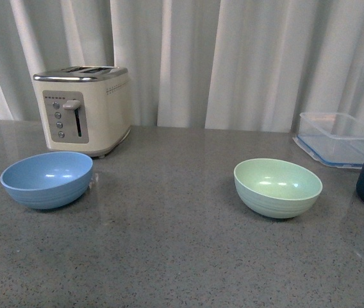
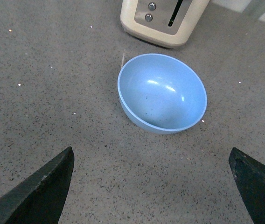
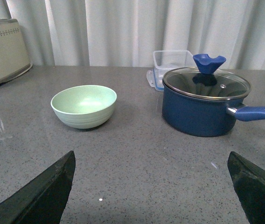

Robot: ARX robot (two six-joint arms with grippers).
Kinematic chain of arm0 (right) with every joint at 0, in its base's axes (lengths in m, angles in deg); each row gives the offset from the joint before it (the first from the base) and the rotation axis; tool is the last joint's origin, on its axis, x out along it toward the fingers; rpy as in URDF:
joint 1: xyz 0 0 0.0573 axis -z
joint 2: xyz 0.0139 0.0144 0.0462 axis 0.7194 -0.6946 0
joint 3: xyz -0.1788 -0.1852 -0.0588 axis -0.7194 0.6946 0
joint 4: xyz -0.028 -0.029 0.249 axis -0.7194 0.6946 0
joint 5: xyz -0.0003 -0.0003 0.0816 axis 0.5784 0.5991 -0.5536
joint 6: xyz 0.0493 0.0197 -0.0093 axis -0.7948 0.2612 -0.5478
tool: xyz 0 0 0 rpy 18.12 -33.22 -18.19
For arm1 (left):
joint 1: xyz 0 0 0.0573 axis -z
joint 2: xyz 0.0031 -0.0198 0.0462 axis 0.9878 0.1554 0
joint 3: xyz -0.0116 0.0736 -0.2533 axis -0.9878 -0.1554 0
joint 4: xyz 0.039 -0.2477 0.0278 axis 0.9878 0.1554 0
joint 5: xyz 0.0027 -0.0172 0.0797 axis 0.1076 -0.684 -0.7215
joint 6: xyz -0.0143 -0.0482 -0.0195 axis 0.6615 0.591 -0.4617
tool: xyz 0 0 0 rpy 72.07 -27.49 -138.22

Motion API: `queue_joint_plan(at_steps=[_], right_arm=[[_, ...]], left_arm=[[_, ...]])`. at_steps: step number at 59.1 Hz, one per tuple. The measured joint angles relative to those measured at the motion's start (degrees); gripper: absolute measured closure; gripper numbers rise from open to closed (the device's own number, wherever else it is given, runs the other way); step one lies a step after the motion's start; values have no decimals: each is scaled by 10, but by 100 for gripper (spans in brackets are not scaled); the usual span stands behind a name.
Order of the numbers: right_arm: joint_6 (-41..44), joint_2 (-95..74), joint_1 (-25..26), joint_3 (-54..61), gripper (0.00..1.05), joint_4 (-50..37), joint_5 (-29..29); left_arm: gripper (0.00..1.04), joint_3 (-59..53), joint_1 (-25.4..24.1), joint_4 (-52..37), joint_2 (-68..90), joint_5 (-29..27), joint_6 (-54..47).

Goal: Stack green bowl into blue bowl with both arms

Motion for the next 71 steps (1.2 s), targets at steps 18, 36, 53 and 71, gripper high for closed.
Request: queue_joint_plan(at_steps=[18, 36, 53, 71], right_arm=[[0, 0, 0, 0, 10, 0, 0], [0, 0, 0, 0, 10, 0, 0], [0, 0, 0, 0, 10, 0, 0], [0, 0, 0, 0, 10, 0, 0]], left_arm=[[7, 214, -17, 92, 232, 0, 53], [7, 349, -23, 133, 405, -2, 74], [7, 396, -9, 146, 476, -18, 85], [52, 396, 9, 140, 483, -29, 88]])
